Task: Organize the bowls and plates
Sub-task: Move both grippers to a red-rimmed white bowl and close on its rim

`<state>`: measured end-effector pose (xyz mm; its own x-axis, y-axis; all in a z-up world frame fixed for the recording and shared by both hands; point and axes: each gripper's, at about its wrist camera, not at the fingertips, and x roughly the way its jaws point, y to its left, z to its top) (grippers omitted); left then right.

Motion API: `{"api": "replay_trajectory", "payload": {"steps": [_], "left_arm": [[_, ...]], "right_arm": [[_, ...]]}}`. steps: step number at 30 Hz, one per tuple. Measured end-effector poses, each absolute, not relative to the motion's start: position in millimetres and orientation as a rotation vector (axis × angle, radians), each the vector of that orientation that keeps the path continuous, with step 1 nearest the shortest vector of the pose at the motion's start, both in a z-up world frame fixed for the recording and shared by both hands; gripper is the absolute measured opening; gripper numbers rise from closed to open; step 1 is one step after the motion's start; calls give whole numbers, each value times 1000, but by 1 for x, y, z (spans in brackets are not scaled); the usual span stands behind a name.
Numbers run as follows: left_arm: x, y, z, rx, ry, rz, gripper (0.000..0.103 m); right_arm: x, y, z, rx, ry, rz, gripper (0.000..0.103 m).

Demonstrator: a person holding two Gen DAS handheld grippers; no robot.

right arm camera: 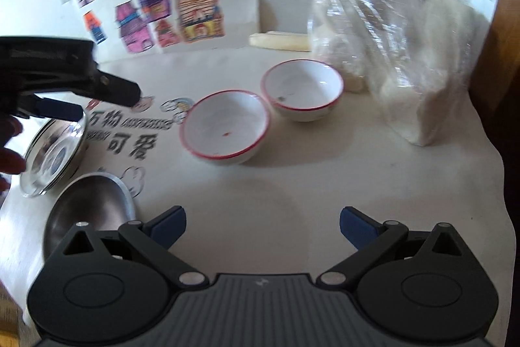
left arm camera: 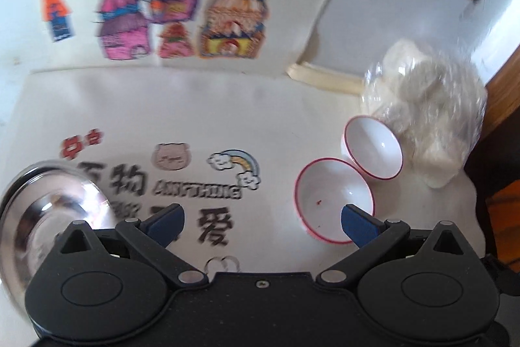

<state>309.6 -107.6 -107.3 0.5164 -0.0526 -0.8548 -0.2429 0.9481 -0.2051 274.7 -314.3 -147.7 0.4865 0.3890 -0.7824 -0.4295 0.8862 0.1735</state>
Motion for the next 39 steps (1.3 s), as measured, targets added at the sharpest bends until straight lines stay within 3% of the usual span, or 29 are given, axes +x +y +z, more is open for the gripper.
{"api": "replay_trajectory", "payload": {"steps": [25,28,35,37,39], "left_arm": [[369,-124,-147,-193,1191,100,102],[368,-122,-147,-223,1189,107,101],[370,-126,-150,-218,1203,103,87],[370,-126,-151,-238,1210,101,79],[370,-124,-153,-279,1216,94,59]], "right_arm": [[341,-300,-160,-12,951,516,102],[343,-295,-162,-31,954,509,96],[344,-290,-163,-36,959,518,75],[345,-289,-163,-34,963,526,69],[345,-288,-163,-36,961,525,64]]}}
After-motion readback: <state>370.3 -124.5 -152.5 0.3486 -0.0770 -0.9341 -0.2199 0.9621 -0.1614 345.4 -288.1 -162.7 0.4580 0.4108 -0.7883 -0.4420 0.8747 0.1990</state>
